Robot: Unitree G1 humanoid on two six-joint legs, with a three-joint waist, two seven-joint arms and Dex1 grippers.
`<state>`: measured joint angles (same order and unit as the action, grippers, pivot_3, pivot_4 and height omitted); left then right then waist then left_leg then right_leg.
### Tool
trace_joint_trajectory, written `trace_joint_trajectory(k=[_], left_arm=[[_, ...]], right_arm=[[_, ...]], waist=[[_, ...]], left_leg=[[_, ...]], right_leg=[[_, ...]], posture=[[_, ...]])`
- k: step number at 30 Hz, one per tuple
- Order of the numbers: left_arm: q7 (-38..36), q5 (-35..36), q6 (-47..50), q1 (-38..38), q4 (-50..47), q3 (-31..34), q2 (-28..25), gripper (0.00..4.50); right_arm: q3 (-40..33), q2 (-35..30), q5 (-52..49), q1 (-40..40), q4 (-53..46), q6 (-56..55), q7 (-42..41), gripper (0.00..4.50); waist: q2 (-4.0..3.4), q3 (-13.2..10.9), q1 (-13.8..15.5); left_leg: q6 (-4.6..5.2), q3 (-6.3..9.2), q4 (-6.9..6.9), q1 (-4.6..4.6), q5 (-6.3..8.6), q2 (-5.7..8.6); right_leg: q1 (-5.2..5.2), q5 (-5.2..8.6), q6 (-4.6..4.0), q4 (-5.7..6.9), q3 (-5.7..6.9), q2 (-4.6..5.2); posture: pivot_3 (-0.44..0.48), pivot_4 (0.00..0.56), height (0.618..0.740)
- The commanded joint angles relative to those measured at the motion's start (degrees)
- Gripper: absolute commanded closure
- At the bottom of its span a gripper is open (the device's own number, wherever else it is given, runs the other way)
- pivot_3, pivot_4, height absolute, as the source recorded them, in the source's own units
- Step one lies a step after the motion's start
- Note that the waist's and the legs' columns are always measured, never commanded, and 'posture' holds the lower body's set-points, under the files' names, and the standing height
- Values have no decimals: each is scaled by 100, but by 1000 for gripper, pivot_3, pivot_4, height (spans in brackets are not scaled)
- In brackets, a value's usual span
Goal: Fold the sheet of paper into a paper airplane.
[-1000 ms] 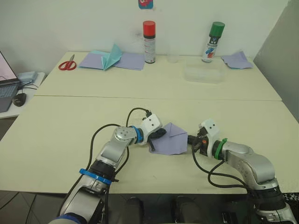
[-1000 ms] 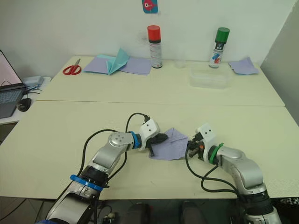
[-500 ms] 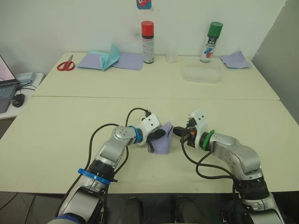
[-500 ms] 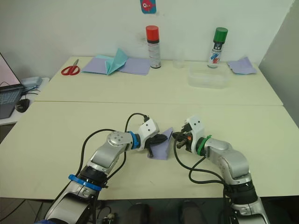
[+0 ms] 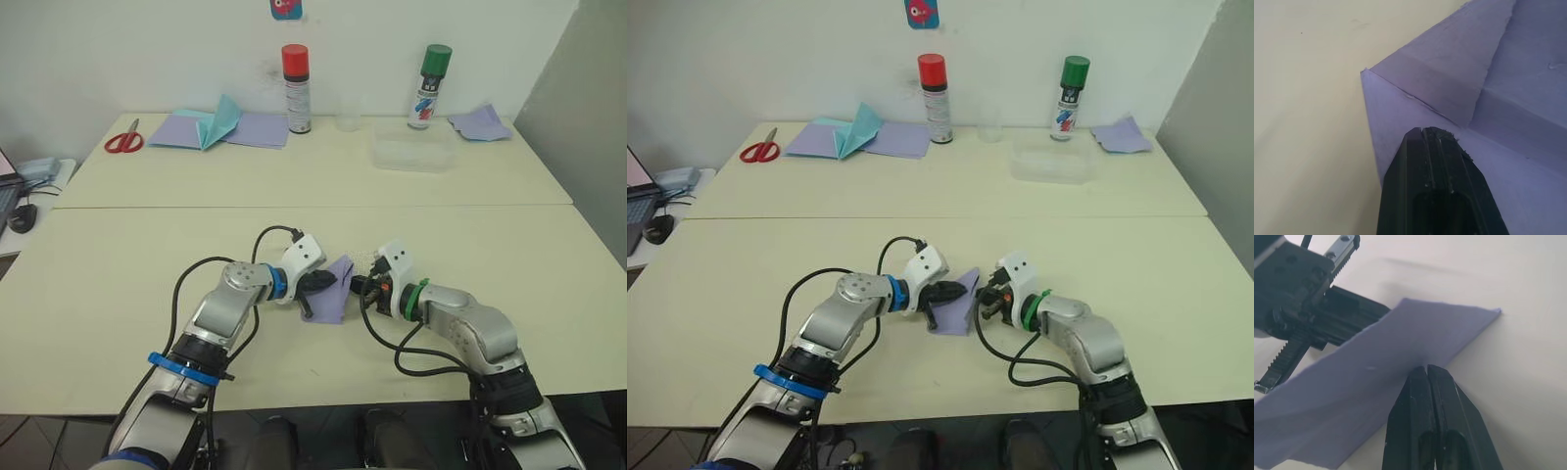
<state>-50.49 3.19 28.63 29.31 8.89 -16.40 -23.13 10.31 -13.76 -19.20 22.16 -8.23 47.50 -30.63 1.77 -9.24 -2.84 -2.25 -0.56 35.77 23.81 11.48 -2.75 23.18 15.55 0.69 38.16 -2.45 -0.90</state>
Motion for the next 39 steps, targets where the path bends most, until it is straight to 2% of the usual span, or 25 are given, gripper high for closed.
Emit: trace_joint_trajectory(k=[1, 6, 12, 24, 31, 33, 36, 39], left_arm=[[47, -162, 485, -323, 307, -155, -200, 4470], [56, -121, 572, -402, 209, -176, -260, 4470], [105, -65, 667, -467, 108, -100, -387, 4470], [150, 90, 845, -709, -249, 17, -678, 4470], [301, 236, 955, -1017, -649, 553, -1105, 4470], [347, 289, 837, -1066, -643, 883, -1318, 4470], [354, 401, 584, -930, -493, 1237, -1548, 4470], [359, 440, 467, -658, -336, 1230, -1539, 4470]], right_arm=[[-122, 93, -62, 174, 4, -196, 5, 4500], [-84, 166, -71, 255, 124, -212, -45, 4500], [431, 53, 333, 268, 457, -473, -141, 4500], [481, 217, 559, 378, 833, -774, -126, 4500], [773, 99, 917, 425, 1085, -1072, -242, 4500], [821, 130, 969, 418, 1094, -1120, -274, 4500], [900, 146, 1044, 412, 1138, -1204, -323, 4500], [942, 146, 1120, 433, 1202, -1310, -386, 4500]], waist=[[0, 0, -6], [-1, 2, -8], [-2, 4, -32], [0, 4, -58], [0, 4, -84], [0, 4, -85], [2, 2, -103], [3, 0, -95]], left_leg=[[0, 0, 0, -1, 0, 1], [0, -3, -1, -1, 0, 0], [0, -4, -2, -3, 0, 0], [0, -1, 0, -50, 0, 0], [0, -1, -17, -73, 0, -7], [0, 0, -30, -81, 0, -6], [0, 3, -42, -87, 0, -12], [-1, 7, -58, -89, -1, -5]], right_leg=[[0, 0, 0, 0, -1, 0], [0, 0, 0, 0, -2, 1], [0, 0, -1, 1, -4, 1], [0, 17, -31, 73, -20, 5], [-3, 24, -43, 80, -27, 4], [-4, 26, -47, 80, -27, 5], [-1, 28, -51, 80, -27, 6], [3, 31, -56, 80, -23, 2]], posture=[[0, 150, 740], [0, 150, 740], [0, 150, 740], [0, 150, 740], [0, 150, 740], [0, 150, 740], [0, 150, 740], [0, 150, 740]])
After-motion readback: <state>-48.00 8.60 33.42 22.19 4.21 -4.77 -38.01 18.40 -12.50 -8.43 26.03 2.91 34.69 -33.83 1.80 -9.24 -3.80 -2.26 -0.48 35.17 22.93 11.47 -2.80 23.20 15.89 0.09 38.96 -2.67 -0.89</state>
